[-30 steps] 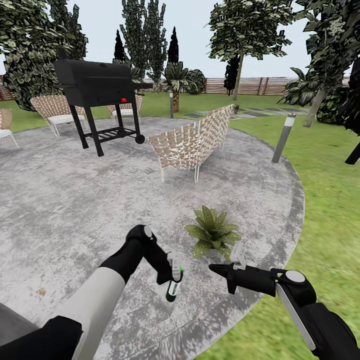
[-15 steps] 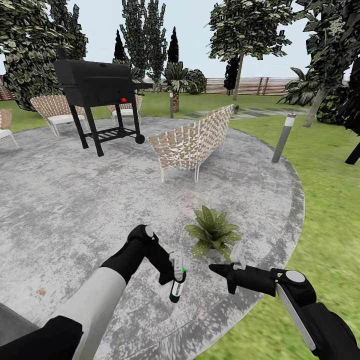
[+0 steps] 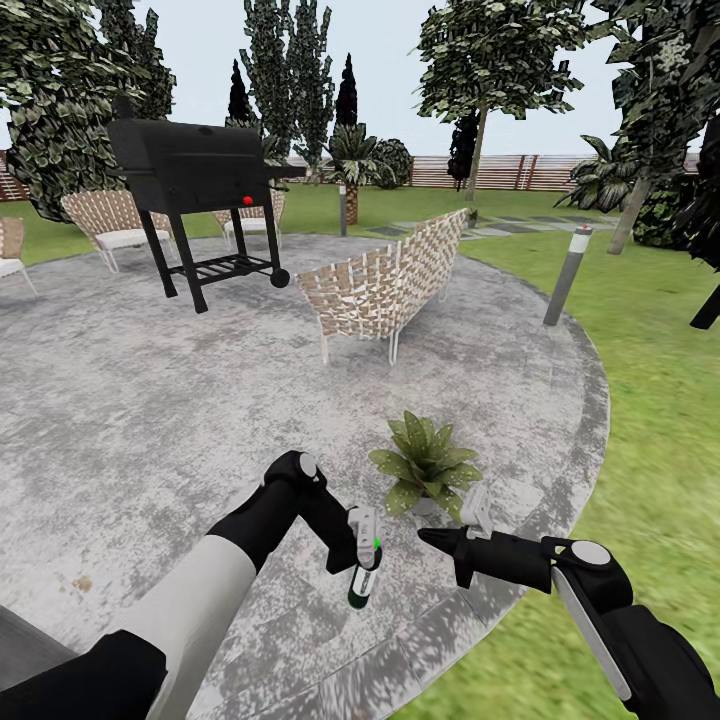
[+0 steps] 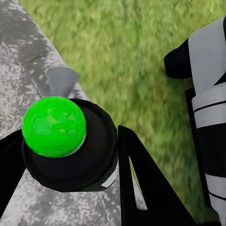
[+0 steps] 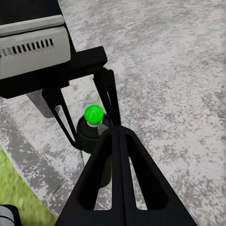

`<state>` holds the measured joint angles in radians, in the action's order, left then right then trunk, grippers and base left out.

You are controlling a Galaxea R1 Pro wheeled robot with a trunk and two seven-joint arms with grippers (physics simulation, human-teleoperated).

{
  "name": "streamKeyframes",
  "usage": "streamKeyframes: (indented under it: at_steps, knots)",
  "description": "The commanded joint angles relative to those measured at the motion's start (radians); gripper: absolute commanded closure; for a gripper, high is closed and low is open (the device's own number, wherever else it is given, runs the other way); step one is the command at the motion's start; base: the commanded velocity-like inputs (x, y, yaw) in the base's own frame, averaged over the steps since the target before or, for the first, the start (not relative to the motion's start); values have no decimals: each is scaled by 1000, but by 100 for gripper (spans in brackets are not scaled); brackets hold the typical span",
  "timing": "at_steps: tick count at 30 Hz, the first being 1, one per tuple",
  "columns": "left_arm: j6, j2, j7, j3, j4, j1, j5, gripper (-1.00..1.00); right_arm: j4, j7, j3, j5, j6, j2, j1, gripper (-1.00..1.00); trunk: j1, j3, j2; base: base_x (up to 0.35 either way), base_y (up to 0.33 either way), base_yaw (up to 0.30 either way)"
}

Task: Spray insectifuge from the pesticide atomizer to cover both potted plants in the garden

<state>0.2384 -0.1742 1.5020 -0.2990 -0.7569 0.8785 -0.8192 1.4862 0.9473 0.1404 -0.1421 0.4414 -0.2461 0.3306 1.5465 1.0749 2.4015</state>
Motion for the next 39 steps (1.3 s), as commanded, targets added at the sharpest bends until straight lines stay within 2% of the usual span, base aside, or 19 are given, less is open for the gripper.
streamKeyframes:
  at_steps: [1,4,9,16,19,24,30,39]
  knots:
    - [10,0,4,0,-2,0,-5,100,0,-1,1,-8,8,-1,0,100,0,1,0,0,0,0]
    - [10,0,-14,0,-3,0,-3,100,0,-1,1,-8,8,-1,0,100,0,1,0,0,0,0]
    - [10,0,-40,0,-4,0,45,100,2,-1,1,-8,8,0,0,100,0,1,0,0,0,0]
    - [10,0,-42,-2,-4,0,53,100,2,-1,1,-10,8,1,1,100,0,1,0,0,0,0]
    - [10,0,-42,-24,-3,0,56,100,2,-1,1,-10,8,1,0,100,0,1,0,0,0,0]
    - [10,0,-57,-44,-2,0,108,100,2,-1,1,-10,8,1,0,100,0,1,0,0,0,0]
    - [11,0,-63,-69,-2,0,122,100,3,-1,1,-10,8,1,0,100,0,1,0,0,0,0]
    - [12,0,-76,-74,-3,0,141,100,3,-1,1,-10,8,1,0,100,0,1,0,0,0,0]
